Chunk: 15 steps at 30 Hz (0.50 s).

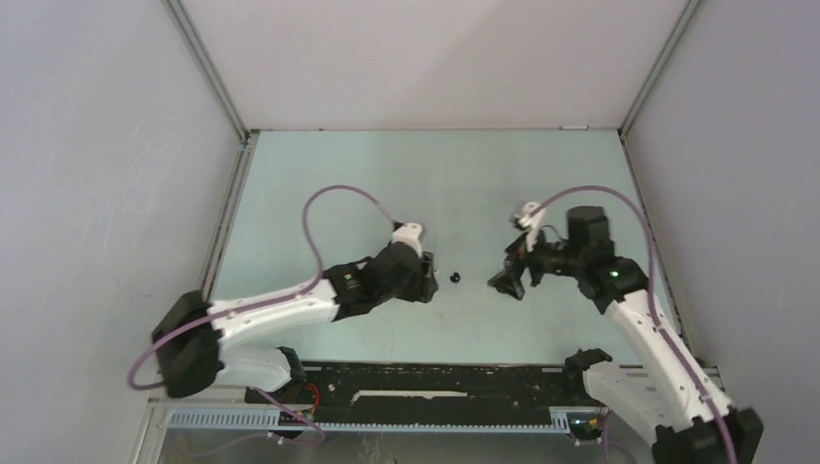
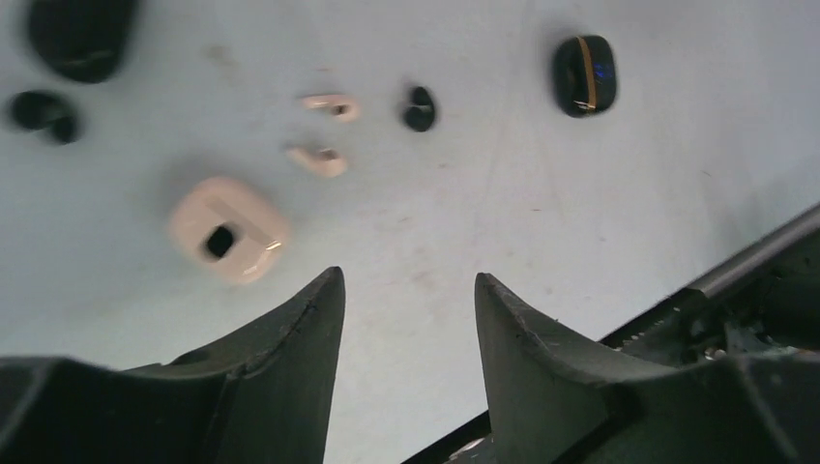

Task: Insert the wireless bluetooth earbuds into the charging case
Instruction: Pick up the charging case at the center of the board.

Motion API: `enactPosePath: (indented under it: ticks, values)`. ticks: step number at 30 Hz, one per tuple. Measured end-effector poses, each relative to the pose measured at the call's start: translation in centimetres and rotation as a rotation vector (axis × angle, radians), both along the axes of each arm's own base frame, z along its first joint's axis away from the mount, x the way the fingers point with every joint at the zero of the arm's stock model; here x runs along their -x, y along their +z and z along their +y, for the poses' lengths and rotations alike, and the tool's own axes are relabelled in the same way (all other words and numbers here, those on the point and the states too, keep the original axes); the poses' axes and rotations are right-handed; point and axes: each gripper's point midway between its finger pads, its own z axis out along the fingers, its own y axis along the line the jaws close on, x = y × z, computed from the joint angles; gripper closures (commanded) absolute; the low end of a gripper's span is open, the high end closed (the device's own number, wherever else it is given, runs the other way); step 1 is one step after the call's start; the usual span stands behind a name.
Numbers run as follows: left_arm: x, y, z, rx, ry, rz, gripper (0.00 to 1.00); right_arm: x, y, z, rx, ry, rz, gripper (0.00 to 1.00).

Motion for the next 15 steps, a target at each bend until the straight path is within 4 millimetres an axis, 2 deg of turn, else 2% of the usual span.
enactPosePath:
  ticks: [2,4,6,7,11,15]
  values:
    - [-0.1,1.0,3.0,0.005,0.064,-0.07,0.42,1.8,-1.4,3.2,0.033,0.141,0.045,0.26]
    - [-0.1,1.4,5.6,0.007,0.125,-0.119,0.42,2.5,-2.9,4.7,0.074,0.2,0.105,0.34]
    - [0.0,1.3,8.1,0.008,0.19,-0.149,0.42,2.3,-4.1,6.3,0.127,0.239,0.167,0.37]
    - [0.0,1.2,9.1,0.011,0.22,-0.156,0.42,1.6,-4.3,6.6,0.145,0.229,0.181,0.38]
    - [0.6,0.2,12.4,0.03,0.334,-0.16,0.42,1.2,-5.3,11.5,0.249,0.308,0.171,0.33]
    - [1.2,-0.7,14.3,0.057,0.411,-0.15,0.41,1.6,-7.5,15.0,0.328,0.322,0.178,0.3]
